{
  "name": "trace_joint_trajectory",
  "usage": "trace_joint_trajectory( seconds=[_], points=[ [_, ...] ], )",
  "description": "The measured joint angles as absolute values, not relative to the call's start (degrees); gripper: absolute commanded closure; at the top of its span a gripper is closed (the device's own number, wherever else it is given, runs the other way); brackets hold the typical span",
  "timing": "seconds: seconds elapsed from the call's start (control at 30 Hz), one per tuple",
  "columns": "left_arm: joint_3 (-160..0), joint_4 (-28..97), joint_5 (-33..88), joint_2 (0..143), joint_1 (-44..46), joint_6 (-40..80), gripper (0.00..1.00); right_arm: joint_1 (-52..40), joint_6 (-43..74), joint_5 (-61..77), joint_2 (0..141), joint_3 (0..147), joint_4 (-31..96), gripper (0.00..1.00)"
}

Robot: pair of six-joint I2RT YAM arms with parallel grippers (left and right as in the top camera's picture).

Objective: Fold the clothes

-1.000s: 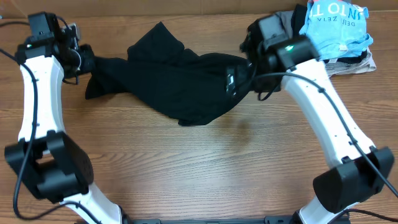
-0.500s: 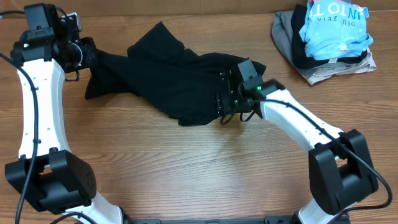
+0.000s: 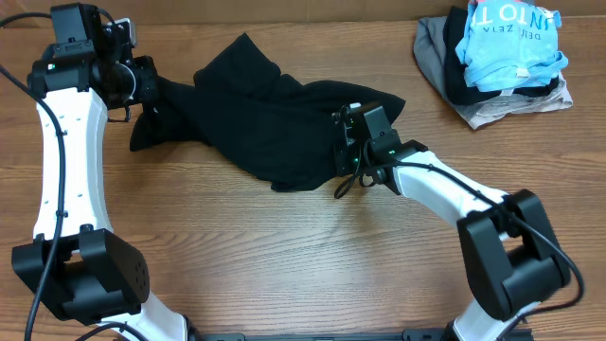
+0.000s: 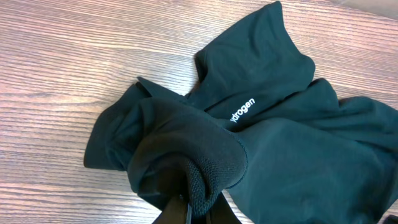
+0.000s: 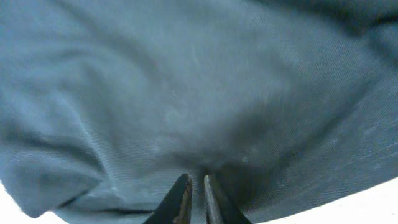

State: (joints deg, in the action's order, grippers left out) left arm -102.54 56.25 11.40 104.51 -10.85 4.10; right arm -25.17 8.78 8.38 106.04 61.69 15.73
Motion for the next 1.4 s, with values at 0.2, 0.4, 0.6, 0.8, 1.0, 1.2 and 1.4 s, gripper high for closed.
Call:
trace_joint_trajectory(
  seconds=[0.2, 0.4, 0.6, 0.8, 1.0, 1.2, 1.4],
  points=[
    [-102.5, 56.4, 11.4, 104.5, -10.9, 4.1, 0.96, -24.8, 9.0, 8.5, 109.8, 61.7, 19.2, 0.94],
    [-102.5, 56.4, 9.2, 104.5, -10.9, 4.1, 0.96, -22.5, 10.6, 10.1, 109.7, 62.1, 22.3, 0.94],
    [-102.5, 57.6, 6.8, 104.5, -10.8, 3.9, 0.96, -14.8, 11.6, 11.6, 109.3, 62.5, 25.8, 0.94],
    [-102.5, 59.2, 6.6, 103.9, -9.5, 3.9, 0.96, -4.5, 11.2, 12.0, 109.4, 64.4, 28.8, 0.94],
    [-102.5, 59.7, 6.9, 102.8, -6.8, 3.9, 0.96, -2.2, 7.6, 13.3, 110.6, 73.6, 40.4, 0.61],
    [-102.5, 57.1, 6.9, 102.8, -4.8, 3.9, 0.96, -7.5, 2.6, 16.4, 110.6, 88.9, 55.7, 0.5],
    [-102.5, 54.3, 6.9, 102.8, -4.7, 4.2, 0.96, -19.5, 0.8, 17.7, 110.0, 91.4, 59.4, 0.39]
  ],
)
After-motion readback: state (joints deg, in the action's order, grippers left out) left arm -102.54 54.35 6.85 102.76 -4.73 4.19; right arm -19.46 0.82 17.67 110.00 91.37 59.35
